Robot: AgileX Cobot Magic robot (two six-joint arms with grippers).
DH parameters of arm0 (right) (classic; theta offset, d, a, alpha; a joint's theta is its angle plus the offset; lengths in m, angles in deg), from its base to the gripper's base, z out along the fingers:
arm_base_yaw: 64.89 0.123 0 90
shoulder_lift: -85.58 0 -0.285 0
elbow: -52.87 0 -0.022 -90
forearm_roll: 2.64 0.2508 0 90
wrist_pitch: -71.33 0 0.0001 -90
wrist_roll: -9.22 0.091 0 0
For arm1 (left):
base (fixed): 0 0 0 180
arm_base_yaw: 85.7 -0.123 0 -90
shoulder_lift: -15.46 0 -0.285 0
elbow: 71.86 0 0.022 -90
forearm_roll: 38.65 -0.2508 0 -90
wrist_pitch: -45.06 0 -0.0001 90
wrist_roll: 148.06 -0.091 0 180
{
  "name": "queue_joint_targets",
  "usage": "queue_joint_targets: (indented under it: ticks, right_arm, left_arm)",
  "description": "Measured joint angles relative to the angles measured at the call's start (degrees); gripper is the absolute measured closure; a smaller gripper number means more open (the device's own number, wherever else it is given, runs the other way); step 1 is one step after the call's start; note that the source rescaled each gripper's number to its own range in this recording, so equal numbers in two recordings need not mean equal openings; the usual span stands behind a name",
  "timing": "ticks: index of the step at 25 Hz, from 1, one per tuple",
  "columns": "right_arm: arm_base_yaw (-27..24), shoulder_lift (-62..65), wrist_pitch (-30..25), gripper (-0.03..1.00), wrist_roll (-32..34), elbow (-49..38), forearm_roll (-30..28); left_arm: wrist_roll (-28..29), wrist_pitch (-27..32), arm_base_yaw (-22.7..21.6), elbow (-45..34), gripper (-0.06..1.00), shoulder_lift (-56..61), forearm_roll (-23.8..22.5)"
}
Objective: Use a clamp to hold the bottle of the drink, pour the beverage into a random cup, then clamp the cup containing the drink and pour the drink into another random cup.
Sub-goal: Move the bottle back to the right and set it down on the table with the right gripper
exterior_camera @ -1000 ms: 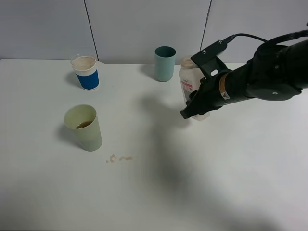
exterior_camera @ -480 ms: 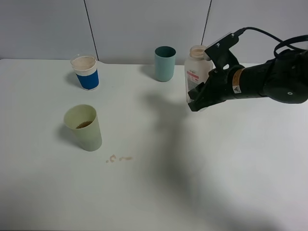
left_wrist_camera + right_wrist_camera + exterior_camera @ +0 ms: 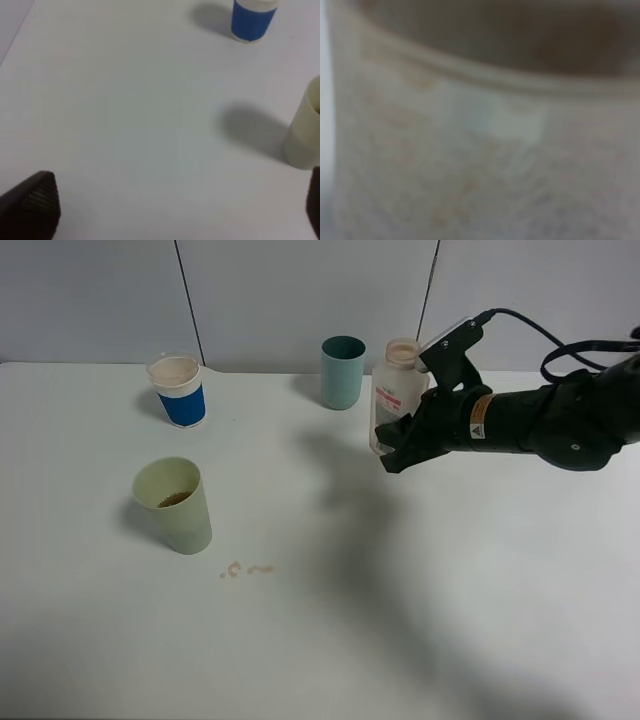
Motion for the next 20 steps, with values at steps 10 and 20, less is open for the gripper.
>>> queue_joint_targets:
  ticks: [10,20]
  right_arm:
    - [0.0,-8.09,9.69,0.97,-10.02,-0.26,10.49]
    - [0.0,-12.12,15.82,0.97,-10.44,-0.26,13.9]
  left_arm:
    - [0.0,0.0,0.0,0.0,-0.06,0.0,0.0]
    - [0.0,0.0,0.0,0.0,-0.06,0.0,0.0]
